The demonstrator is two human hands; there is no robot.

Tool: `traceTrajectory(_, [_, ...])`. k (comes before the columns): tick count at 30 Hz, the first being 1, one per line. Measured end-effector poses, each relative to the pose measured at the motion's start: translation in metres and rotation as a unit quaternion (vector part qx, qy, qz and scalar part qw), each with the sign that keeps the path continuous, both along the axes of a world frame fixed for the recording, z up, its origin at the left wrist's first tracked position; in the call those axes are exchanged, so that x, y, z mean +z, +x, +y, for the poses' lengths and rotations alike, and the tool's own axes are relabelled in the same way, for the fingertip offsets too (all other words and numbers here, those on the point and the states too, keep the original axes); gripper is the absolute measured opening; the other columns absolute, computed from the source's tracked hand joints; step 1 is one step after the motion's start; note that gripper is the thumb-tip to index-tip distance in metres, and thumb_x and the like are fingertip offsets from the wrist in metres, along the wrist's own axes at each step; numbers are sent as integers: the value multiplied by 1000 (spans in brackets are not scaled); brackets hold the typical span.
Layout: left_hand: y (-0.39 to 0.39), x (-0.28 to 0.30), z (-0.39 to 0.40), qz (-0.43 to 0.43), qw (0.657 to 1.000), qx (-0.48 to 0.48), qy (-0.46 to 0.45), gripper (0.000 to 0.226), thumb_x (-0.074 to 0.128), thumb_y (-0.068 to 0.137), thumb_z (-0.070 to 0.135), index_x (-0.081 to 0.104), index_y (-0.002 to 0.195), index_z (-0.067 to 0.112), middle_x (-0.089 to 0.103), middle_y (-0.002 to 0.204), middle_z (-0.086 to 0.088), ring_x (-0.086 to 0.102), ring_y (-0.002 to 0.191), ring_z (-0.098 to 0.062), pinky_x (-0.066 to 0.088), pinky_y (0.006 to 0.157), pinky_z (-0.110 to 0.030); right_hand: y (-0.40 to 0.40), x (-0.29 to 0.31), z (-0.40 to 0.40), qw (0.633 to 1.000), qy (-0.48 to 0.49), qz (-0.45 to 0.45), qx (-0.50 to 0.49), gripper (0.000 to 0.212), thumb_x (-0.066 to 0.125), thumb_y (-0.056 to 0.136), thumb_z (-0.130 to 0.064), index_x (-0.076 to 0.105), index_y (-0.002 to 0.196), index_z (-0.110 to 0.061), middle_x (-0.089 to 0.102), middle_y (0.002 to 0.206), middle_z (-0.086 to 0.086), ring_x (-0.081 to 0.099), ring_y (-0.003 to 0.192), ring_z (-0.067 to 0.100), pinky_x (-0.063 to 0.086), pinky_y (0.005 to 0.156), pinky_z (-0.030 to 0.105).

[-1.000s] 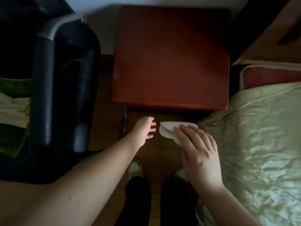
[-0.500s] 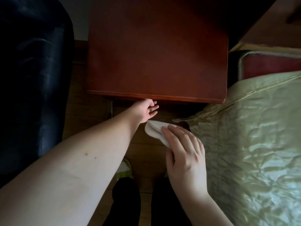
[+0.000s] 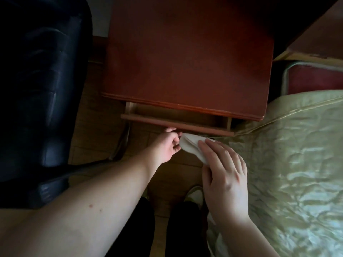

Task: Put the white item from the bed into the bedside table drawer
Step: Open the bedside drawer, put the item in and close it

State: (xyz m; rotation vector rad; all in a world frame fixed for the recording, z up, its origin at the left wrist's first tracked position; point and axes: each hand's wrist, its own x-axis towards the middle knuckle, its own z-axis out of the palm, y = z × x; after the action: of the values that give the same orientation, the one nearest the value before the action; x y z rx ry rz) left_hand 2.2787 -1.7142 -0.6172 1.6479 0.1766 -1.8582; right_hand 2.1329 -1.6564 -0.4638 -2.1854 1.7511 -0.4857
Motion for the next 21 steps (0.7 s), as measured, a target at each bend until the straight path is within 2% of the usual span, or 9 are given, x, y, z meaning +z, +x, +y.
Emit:
traceTrajectory(3, [0, 1, 32, -2, 999, -30, 19, 54, 40, 86, -3, 48, 134, 22, 65, 111, -5, 63, 104, -19, 48, 86, -39, 4, -7, -2, 1000, 6, -8, -6, 37, 58, 86, 1, 67, 121, -9, 67, 122, 6, 60, 116, 28, 45, 99, 46])
traceTrajectory(7, [0, 4, 60, 18, 999, -30, 24, 66, 39, 79, -6, 46, 137, 25, 62, 125, -5, 63, 110, -18, 45, 83, -35, 15, -18, -8, 999, 39, -17, 8, 44, 64, 82, 4, 65, 123, -12, 66, 122, 4, 59, 116, 25, 43, 100, 41])
traceTrajectory(9, [0, 6, 63, 23, 999, -32, 24, 67, 39, 80, -5, 44, 139, 26, 62, 125, -3, 64, 109, -17, 44, 82, -34, 21, -25, -13, 995, 86, -57, 3, 44, 64, 85, -2, 62, 127, -16, 65, 123, -2, 57, 116, 18, 43, 99, 34])
traceTrajectory(11, [2, 7, 62, 24, 999, -37, 28, 66, 38, 82, -6, 42, 141, 23, 63, 123, -3, 64, 108, -18, 44, 79, -33, 27, -32, -21, 969, 183, -151, -73, 41, 61, 91, -14, 56, 129, -27, 63, 119, -14, 56, 111, 6, 44, 92, 21])
traceTrajectory(13, [6, 8, 59, 26, 998, -41, 34, 63, 37, 84, -8, 42, 140, 19, 64, 118, -3, 64, 104, -18, 45, 78, -33, 33, -42, -32, 894, 301, -246, -221, 36, 60, 92, -26, 54, 126, -35, 62, 109, -21, 59, 101, 1, 46, 77, 15])
traceTrajectory(15, [10, 10, 56, 28, 998, -47, 35, 58, 37, 85, -7, 45, 137, 19, 64, 113, -2, 64, 99, -16, 45, 76, -33, 37, -55, -47, 763, 380, -359, -380, 29, 64, 90, -28, 56, 118, -30, 66, 105, -11, 65, 95, 9, 52, 76, 24])
traceTrajectory(17, [15, 11, 56, 31, 997, -54, 35, 52, 36, 86, -6, 50, 128, 20, 64, 112, -1, 64, 99, -15, 45, 75, -33, 43, -65, -60, 640, 410, -452, -467, 28, 68, 89, -25, 57, 114, -19, 69, 100, 0, 72, 81, 13, 58, 80, 30])
traceTrajectory(19, [20, 10, 56, 35, 997, -61, 35, 44, 37, 87, -6, 56, 114, 23, 64, 114, -2, 64, 100, -16, 46, 77, -33, 49, -76, -70, 605, 414, -474, -488, 33, 70, 88, -23, 57, 117, -15, 69, 97, 1, 73, 68, 9, 59, 76, 27])
traceTrajectory(21, [26, 9, 56, 39, 996, -71, 36, 41, 37, 87, -5, 57, 105, 25, 65, 117, -2, 64, 102, -16, 47, 79, -34, 57, -85, -80, 605, 416, -462, -497, 36, 71, 87, -24, 55, 118, -19, 68, 94, -2, 71, 61, 5, 57, 66, 23])
